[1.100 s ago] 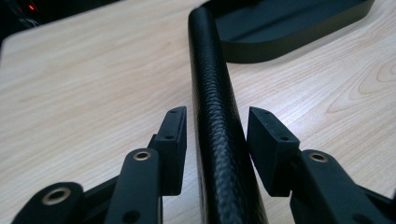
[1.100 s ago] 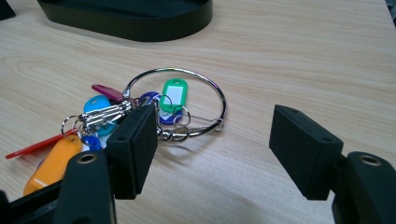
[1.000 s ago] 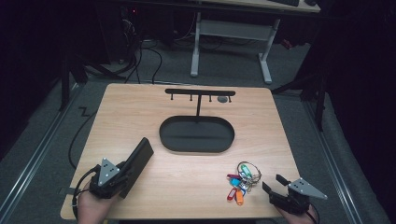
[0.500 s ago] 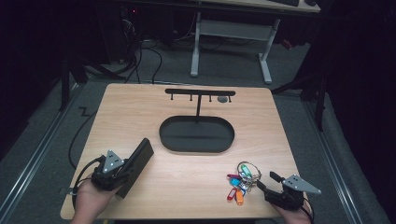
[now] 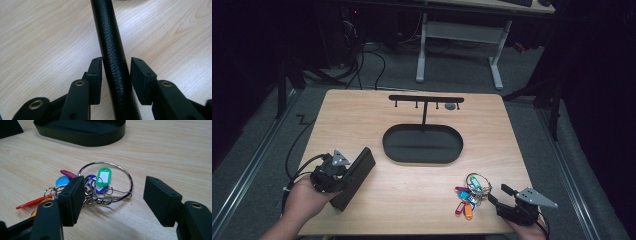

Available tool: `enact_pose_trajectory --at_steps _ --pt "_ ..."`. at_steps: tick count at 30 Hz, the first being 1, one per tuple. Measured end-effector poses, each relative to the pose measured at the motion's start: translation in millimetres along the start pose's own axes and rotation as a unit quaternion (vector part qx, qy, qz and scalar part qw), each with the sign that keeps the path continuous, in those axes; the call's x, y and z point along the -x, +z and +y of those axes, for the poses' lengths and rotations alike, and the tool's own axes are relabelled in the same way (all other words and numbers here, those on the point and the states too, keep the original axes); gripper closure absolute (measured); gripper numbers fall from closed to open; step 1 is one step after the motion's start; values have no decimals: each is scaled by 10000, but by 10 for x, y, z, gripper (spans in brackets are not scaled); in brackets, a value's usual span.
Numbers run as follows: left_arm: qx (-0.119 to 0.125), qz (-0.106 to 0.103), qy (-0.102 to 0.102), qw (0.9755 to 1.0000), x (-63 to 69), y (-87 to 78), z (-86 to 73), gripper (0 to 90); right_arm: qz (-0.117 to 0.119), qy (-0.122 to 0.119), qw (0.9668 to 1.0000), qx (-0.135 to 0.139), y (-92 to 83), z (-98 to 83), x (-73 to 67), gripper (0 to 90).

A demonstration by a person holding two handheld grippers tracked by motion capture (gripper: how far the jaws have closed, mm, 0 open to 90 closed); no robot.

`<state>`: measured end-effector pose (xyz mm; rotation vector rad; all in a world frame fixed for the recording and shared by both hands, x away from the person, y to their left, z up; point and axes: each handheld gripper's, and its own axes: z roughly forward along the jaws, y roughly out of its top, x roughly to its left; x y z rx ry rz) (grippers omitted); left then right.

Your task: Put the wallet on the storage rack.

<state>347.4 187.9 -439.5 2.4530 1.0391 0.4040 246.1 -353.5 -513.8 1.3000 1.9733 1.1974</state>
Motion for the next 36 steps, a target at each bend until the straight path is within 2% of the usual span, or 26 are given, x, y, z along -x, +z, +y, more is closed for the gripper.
enact_pose_trajectory --at_steps 7,10,12,14,16,17,19,22,25,28,29,32,36 --pt "-425 5 38 9991 13 54 117 630 33 21 10000 -52 20 -4 -4 338" --pt "-562 -40 18 9984 4 47 150 684 33 15 10000 -47 20 -3 -7 338" --pt "-599 3 161 9981 19 35 173 732 27 33 10000 -69 24 -7 -5 338" --pt "-656 70 332 9973 45 17 203 740 21 61 9999 -78 25 -10 0 338" --pt "-577 93 592 9965 73 -13 228 742 12 71 10000 -64 18 -11 3 338" --pt "-525 195 811 9951 102 -42 253 742 11 69 10000 -58 14 -11 4 338" --pt "-429 356 1072 9927 153 -86 302 742 3 81 10000 -55 11 -10 5 339" --pt "-283 425 1305 9901 206 -137 389 742 4 78 10000 -55 11 -9 3 339" --pt "-165 491 1582 9860 273 -151 476 742 2 67 10000 -47 7 -7 0 339" --pt "51 491 1995 9787 360 -151 564 741 -3 72 10000 -48 5 -9 7 339" --pt "122 496 2069 9770 398 -148 597 742 1 80 10000 -48 3 -9 9 339" --pt "305 607 2359 9694 510 -121 703 742 -5 88 10000 -45 0 -12 12 339" --pt "381 610 2574 9636 602 -63 851 743 9 83 10000 -38 -5 -15 12 340"
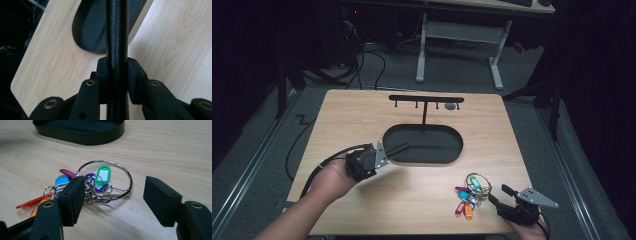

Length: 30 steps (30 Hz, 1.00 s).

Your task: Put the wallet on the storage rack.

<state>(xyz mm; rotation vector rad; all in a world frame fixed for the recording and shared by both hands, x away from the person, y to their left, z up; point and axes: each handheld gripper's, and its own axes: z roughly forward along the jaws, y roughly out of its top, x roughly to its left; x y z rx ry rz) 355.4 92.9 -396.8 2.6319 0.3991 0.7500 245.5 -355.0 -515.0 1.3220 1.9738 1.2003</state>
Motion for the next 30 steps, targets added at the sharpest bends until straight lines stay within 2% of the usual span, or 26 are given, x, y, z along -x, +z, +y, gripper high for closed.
enact_pose_trajectory --at_steps 3,6,9,12,15,16,20,24,25,27,30 --pt "77 55 288 9995 21 61 131 743 -6 18 10000 19 -10 -2 7 340" --pt "119 153 590 9981 55 133 270 744 -13 58 10000 31 -12 -5 23 340" --pt "161 188 735 9970 71 207 377 743 -13 25 10000 -6 -23 -19 13 340" --pt "122 271 1067 9938 102 308 503 744 -43 -5 10000 44 -77 -29 -4 340" --pt "58 301 1303 9910 118 382 629 744 -87 52 9999 53 -117 -51 11 340" --pt "146 339 1380 9897 115 418 674 744 -93 53 9999 60 -126 -59 24 341" --pt "238 376 1575 9865 97 535 843 744 -140 144 9998 80 -160 -78 44 341" --pt "237 379 1754 9835 91 679 977 743 -119 125 9998 74 -156 -82 42 341" --pt "215 352 1761 9835 88 707 998 744 -109 115 9998 75 -153 -80 41 341" --pt "195 389 1866 9815 90 791 1048 743 -99 124 9998 71 -148 -78 36 341" --pt "185 403 1949 9798 77 889 1088 743 -80 122 9999 63 -140 -81 36 341"
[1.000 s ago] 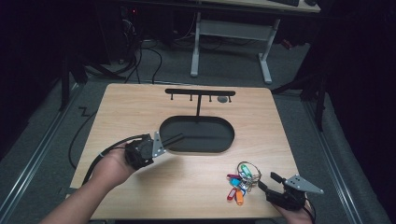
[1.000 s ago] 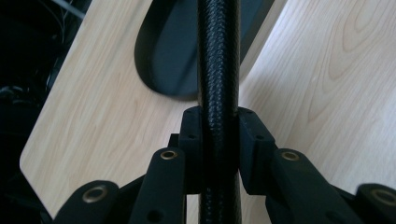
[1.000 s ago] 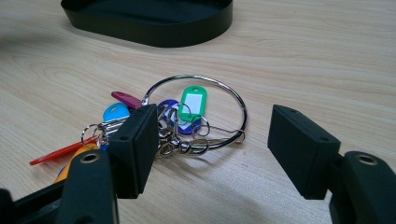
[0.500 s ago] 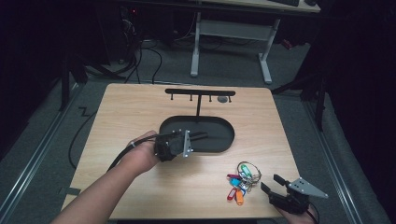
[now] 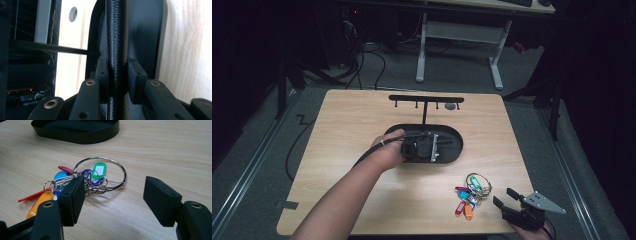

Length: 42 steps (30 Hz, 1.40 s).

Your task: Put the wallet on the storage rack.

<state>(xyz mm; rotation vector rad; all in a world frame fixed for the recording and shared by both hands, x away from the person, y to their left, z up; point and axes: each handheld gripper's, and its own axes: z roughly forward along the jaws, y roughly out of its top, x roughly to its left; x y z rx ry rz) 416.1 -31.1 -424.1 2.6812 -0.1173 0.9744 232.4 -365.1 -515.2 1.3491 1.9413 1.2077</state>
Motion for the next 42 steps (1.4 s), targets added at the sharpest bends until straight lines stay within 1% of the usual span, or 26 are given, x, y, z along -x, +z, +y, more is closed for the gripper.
enact_pose_trajectory --at_steps 1,3,5,6,7,10,14,17,19,23,27,28,31,34,37,41,42 --pt "-4 27 57 10000 -12 44 5 743 5 1 10000 -3 1 0 0 341" --pt "-24 27 87 10000 -44 118 4 743 4 -9 10000 -5 2 -2 0 341" --pt "17 68 114 9999 -67 165 -1 744 2 3 10000 0 -1 -4 2 341" --pt "27 62 83 9999 -82 194 -5 744 -1 5 10000 4 -3 -3 3 341" --pt "-14 66 77 9999 -96 222 -8 744 -4 15 10000 9 -6 -2 4 341" --pt "-91 151 127 9998 -120 306 -21 744 -3 52 10000 23 -13 -5 9 341" --pt "-94 211 94 9997 -153 385 -39 744 20 55 10000 26 -8 -10 12 342" --pt "-58 223 89 9997 -160 444 -40 744 37 66 10000 21 -1 -12 11 341" --pt "-63 177 78 9998 -162 494 -40 744 41 71 10000 17 2 -12 11 342" --pt "-81 122 130 9998 -147 583 -48 743 42 87 10000 10 7 -15 13 345" --pt "-122 135 223 9996 -116 621 -65 742 50 59 10000 8 13 -14 17 346" --pt "-153 113 236 9995 -109 626 -67 741 56 70 10000 1 15 -13 14 346" --pt "-177 19 150 9997 -88 634 -70 738 69 51 10000 2 15 -11 3 348" --pt "-227 -39 121 9997 -54 639 -56 727 65 50 10000 -15 18 -10 0 349" --pt "-270 -249 69 9993 -12 649 -59 693 59 38 10000 -12 19 -6 -5 349" --pt "-237 -417 -127 9988 11 661 -82 658 60 41 10000 -35 24 -6 -9 349" --pt "-279 -440 -116 9986 10 658 -85 653 67 37 10000 -36 26 -6 -9 349"
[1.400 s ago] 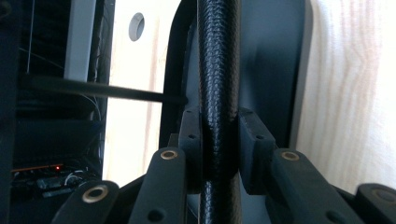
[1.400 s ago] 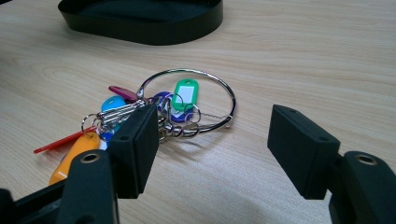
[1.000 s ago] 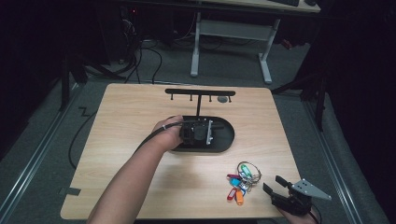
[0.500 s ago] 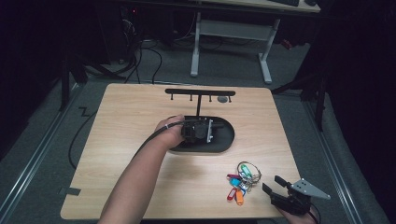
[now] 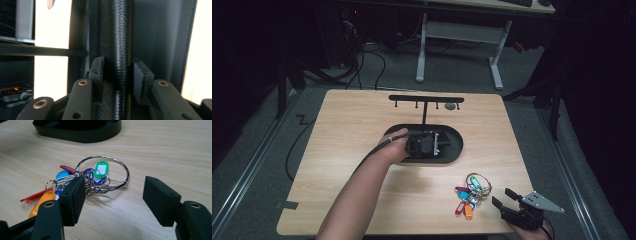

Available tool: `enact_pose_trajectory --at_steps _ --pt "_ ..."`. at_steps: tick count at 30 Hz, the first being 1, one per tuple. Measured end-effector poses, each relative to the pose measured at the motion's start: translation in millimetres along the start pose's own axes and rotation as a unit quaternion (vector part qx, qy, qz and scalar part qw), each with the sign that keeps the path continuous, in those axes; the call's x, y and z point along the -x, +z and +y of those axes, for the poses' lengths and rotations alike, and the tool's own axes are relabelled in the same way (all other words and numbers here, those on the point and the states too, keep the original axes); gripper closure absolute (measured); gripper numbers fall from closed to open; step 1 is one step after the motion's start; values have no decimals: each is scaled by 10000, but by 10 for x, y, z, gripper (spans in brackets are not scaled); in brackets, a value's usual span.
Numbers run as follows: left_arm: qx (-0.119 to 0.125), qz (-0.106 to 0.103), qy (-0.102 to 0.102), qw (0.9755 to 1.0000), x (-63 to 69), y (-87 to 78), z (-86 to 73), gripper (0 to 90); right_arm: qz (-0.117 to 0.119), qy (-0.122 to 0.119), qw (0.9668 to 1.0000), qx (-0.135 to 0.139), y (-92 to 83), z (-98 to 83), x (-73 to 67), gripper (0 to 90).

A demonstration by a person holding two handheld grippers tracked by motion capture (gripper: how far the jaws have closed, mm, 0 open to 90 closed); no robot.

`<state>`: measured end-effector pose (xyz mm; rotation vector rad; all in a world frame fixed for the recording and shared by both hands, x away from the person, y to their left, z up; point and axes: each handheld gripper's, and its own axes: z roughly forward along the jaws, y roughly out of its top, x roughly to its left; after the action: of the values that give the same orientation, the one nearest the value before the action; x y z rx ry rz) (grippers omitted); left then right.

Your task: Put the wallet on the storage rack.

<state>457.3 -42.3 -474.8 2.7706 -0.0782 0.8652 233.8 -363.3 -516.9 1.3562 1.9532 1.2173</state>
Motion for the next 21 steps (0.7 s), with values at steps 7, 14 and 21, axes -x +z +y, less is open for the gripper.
enact_pose_trajectory --at_steps 7,14,21 --pt "-16 -102 -170 9998 -14 -24 12 632 7 -15 10000 -9 4 1 -4 349" --pt "188 -170 -269 9993 21 -135 34 617 13 -12 10000 -34 16 2 -13 349" --pt "305 -89 -608 9976 3 -223 -17 630 7 -34 10000 -26 13 7 -23 349"
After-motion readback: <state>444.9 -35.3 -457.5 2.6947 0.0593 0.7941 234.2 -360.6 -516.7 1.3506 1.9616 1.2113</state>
